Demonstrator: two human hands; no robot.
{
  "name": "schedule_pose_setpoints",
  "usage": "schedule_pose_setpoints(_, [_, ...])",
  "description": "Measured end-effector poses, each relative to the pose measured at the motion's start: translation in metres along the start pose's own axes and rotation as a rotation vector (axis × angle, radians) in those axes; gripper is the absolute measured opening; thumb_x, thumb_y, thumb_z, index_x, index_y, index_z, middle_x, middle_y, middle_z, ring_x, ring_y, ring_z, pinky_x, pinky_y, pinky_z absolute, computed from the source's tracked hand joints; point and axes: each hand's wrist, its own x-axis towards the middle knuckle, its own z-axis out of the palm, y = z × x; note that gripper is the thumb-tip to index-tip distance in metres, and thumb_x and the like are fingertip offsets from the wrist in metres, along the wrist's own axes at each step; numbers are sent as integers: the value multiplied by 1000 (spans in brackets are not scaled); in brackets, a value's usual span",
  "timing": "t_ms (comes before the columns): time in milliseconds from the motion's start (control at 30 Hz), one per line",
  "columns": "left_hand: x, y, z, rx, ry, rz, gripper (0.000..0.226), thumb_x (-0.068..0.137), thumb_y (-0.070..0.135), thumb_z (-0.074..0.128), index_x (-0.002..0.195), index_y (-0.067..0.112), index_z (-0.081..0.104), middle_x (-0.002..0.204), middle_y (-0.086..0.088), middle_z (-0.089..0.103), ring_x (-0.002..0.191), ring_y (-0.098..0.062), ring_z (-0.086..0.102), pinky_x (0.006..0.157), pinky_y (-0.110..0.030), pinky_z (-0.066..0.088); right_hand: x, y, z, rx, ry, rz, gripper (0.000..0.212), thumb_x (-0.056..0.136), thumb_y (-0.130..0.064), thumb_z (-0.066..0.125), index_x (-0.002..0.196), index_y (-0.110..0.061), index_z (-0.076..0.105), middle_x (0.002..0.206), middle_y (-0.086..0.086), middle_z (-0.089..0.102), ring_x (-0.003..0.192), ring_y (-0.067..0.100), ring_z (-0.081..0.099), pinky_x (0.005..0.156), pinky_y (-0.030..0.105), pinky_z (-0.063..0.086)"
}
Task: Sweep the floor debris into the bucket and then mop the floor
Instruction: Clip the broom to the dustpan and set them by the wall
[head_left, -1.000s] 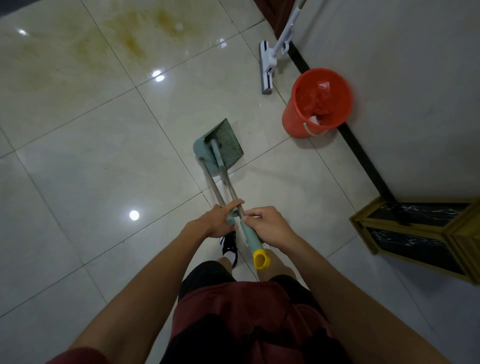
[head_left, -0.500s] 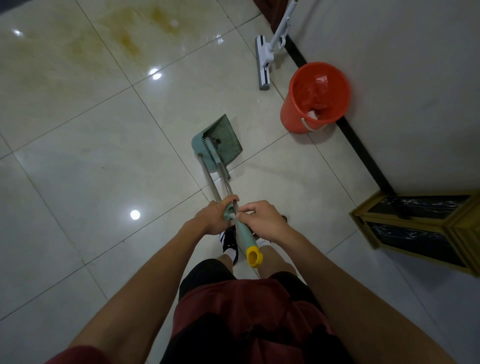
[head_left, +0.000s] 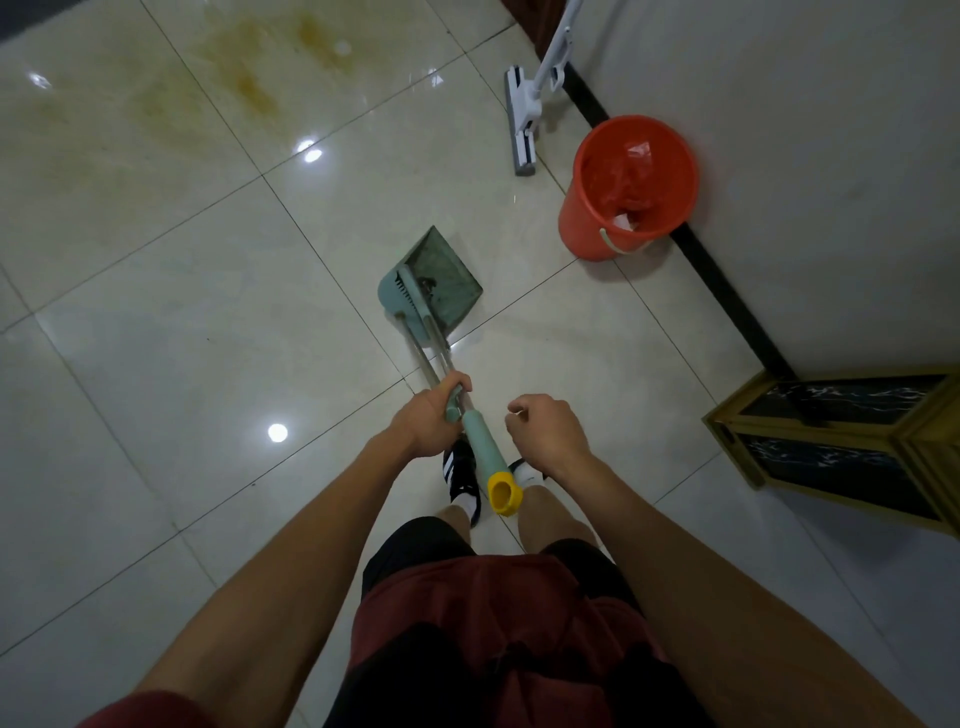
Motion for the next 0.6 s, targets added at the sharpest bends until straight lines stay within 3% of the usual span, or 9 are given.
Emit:
schedule_pose_setpoints(100, [0,10,-1,-47,23,5,45,90,11,61,120,36,40,104,-12,60,85,-35,63,75,-50,57,2,5,-5,-78,9,-25,39,99,-28,51,135,-16,61,129,9,66,115,27,62,93,34,50])
schedule_pose_setpoints(200, [1,25,-5,-106,32,36,46,90,9,62,125,32,43,109,-14,62,87,-33,63,69,-35,51,0,16,-16,-116,9,12,40,99,-27,51,137,-19,60,130,8,65,118,28,60,95,34,49])
schedule_pose_setpoints(300, [2,47,-9,-111,2,89,43,90,7,62,122,30,45,109,-13,64,87,-34,65,70,-36,52,-6,37,-33,-128,23,62,40,98,-26,50,137,-21,59,131,8,64,117,28,60,95,33,47])
schedule_pose_setpoints(400, [9,75,-3,-72,-56,63,39,92,12,60,118,38,47,100,-7,65,82,-28,70,52,-27,49,-11,62,-55,-85,78,106,40,98,-24,50,136,-20,59,131,9,64,116,28,61,96,34,49])
schedule_pose_setpoints(467, [19,98,7,-61,-83,46,33,94,20,60,121,35,49,93,-6,67,75,-25,72,45,-21,44,-13,79,-72,-57,114,137,39,97,-22,50,135,-20,60,129,9,64,114,28,62,94,34,50])
schedule_pose_setpoints(600, [51,152,27,-32,-124,26,28,99,37,57,120,18,59,94,-9,72,72,-24,74,48,-24,45,-10,119,-109,-52,169,176,32,96,-17,52,124,-11,66,119,12,67,105,29,65,88,35,53])
